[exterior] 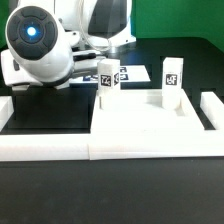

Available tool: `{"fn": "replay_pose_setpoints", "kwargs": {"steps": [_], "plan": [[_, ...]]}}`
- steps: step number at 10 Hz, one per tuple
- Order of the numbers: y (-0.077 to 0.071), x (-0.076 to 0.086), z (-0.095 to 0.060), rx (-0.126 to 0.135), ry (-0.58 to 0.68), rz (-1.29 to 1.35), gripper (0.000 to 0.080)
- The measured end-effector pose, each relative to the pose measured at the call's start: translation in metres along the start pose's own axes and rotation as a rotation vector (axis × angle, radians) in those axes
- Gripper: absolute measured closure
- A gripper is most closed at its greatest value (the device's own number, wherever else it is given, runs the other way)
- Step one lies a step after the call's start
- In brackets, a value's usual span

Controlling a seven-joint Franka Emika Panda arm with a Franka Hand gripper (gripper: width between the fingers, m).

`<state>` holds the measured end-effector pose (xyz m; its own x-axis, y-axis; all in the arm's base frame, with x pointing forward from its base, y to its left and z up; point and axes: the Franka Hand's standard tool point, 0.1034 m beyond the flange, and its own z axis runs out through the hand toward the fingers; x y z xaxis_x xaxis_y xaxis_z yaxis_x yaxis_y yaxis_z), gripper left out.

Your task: Assemble square table

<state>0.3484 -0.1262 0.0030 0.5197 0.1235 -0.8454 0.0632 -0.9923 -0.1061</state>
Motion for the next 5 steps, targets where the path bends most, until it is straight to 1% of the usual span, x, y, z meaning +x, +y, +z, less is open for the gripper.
{"fn": "replay_pose_setpoints", "kwargs": {"steps": [1,2,5], "plan": [[0.0,0.0,0.0,0.0,0.0,0.0,0.0372],[-0.0001,0.0,0.0,0.0,0.0,0.0,0.0515],[-0.0001,0.0,0.0,0.0,0.0,0.0,0.0515]]}}
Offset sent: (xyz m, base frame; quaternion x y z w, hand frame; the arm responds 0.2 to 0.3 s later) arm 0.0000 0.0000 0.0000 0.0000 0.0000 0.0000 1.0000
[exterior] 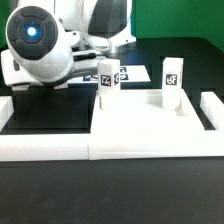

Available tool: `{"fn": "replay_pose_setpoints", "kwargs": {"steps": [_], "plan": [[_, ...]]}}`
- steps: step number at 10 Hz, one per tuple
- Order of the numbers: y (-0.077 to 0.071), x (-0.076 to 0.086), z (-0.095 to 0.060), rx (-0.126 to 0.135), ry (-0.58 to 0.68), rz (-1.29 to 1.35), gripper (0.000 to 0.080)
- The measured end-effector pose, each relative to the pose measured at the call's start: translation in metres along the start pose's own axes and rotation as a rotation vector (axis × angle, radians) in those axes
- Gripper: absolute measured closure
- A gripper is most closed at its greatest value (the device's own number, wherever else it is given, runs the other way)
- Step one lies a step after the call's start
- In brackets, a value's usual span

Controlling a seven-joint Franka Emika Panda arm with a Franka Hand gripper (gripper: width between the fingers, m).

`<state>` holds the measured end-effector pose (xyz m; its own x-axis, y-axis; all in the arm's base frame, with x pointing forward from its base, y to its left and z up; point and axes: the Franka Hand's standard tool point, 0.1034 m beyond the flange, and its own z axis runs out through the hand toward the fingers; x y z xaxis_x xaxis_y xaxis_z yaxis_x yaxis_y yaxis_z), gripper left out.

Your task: Assemble square table

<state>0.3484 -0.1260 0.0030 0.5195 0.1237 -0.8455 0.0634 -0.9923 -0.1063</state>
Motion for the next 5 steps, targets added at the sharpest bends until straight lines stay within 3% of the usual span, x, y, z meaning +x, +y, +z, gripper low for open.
{"fn": "replay_pose_setpoints", "kwargs": {"steps": [4,5], "plan": [[0.0,-0.001,-0.002,-0.001,-0.004,-0.006,0.0514],[0.0,-0.006,-0.013,-0.006,-0.024,-0.035,0.0514]]}}
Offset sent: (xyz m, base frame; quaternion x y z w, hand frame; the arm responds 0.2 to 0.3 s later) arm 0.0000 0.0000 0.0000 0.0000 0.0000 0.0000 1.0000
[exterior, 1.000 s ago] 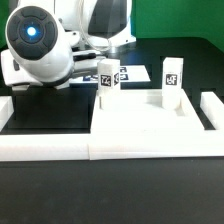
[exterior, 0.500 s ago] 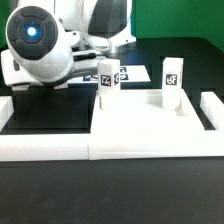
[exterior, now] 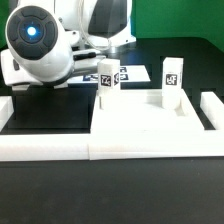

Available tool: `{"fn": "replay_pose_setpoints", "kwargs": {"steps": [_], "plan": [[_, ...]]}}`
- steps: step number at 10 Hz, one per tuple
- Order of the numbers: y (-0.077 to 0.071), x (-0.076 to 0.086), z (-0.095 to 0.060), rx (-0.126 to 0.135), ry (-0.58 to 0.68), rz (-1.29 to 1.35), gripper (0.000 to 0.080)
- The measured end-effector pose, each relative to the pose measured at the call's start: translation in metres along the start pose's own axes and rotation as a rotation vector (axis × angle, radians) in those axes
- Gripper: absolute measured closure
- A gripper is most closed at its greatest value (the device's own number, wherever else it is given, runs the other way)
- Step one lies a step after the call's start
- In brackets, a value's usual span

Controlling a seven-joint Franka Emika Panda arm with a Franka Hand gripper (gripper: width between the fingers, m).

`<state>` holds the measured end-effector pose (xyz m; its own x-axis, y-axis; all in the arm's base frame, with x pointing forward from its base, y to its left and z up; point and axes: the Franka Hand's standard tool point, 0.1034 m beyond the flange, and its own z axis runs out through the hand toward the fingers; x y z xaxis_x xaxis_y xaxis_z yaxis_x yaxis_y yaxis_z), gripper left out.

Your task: Assemble square table

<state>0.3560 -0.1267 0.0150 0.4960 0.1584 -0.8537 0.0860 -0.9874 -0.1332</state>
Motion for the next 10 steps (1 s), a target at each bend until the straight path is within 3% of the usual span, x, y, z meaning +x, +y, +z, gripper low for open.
{"fn": "replay_pose_setpoints", "kwargs": {"steps": [1,3,4,5,7,8,9,10], "plan": [[0.0,-0.007,-0.017,-0.004,0.009,-0.037,0.0514],[0.0,-0.045,-0.062,-0.002,0.05,-0.082,0.0514],[-0.001,-0.055,-0.077,-0.011,0.063,-0.088,0.0514],[0.0,-0.052,-0.083,-0.002,0.112,-0.082,0.0512],[0.003,-0.048,-0.086,-0.02,0.24,-0.085,0.0512],[0.002,-0.046,-0.097,-0.024,0.322,-0.085,0.0512],[-0.003,-0.048,-0.122,-0.019,0.353,-0.088,0.0512],[-0.013,-0.046,-0.162,-0.006,0.442,-0.073,0.0512]]}}
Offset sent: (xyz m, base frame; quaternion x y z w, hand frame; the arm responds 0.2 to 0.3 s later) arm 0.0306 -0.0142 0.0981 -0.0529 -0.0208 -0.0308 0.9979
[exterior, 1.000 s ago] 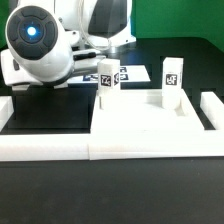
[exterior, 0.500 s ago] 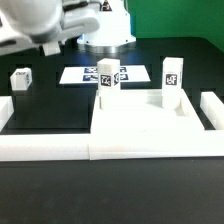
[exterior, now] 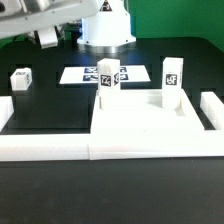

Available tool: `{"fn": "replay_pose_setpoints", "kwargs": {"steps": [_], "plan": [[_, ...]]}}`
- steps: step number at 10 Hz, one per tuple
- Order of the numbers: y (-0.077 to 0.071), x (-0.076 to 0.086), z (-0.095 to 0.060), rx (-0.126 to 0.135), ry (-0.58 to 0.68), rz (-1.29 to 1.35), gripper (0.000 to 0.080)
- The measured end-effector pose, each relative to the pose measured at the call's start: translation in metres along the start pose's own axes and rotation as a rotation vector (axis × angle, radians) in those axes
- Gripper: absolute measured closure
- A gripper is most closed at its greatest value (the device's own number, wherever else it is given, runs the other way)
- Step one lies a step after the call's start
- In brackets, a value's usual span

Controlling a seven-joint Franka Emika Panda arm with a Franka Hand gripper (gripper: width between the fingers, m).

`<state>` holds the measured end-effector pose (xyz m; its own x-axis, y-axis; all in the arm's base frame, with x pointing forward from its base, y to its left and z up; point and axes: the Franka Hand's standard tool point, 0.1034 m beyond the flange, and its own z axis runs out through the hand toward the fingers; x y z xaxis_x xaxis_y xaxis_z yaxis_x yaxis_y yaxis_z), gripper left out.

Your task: Assemble square table

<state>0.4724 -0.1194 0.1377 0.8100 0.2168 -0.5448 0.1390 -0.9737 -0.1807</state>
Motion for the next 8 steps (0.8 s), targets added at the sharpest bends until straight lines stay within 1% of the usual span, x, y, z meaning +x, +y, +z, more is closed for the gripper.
{"fn": "replay_pose_setpoints", "kwargs": {"steps": [1,2,3,4,5,6,7,8], "plan": [[-0.015,0.014,-0.025,0.026,0.07,0.04,0.0512],[-0.026,0.03,-0.039,0.014,0.135,0.096,0.0512],[-0.043,0.051,-0.059,-0.013,0.214,0.153,0.0512],[-0.058,0.064,-0.074,-0.032,0.269,0.178,0.0512],[-0.055,0.074,-0.08,-0.065,0.395,0.141,0.0512],[-0.052,0.067,-0.074,-0.073,0.462,0.152,0.0512],[-0.051,0.068,-0.074,-0.084,0.507,0.153,0.0512],[-0.046,0.072,-0.078,-0.112,0.598,0.149,0.0512]]}}
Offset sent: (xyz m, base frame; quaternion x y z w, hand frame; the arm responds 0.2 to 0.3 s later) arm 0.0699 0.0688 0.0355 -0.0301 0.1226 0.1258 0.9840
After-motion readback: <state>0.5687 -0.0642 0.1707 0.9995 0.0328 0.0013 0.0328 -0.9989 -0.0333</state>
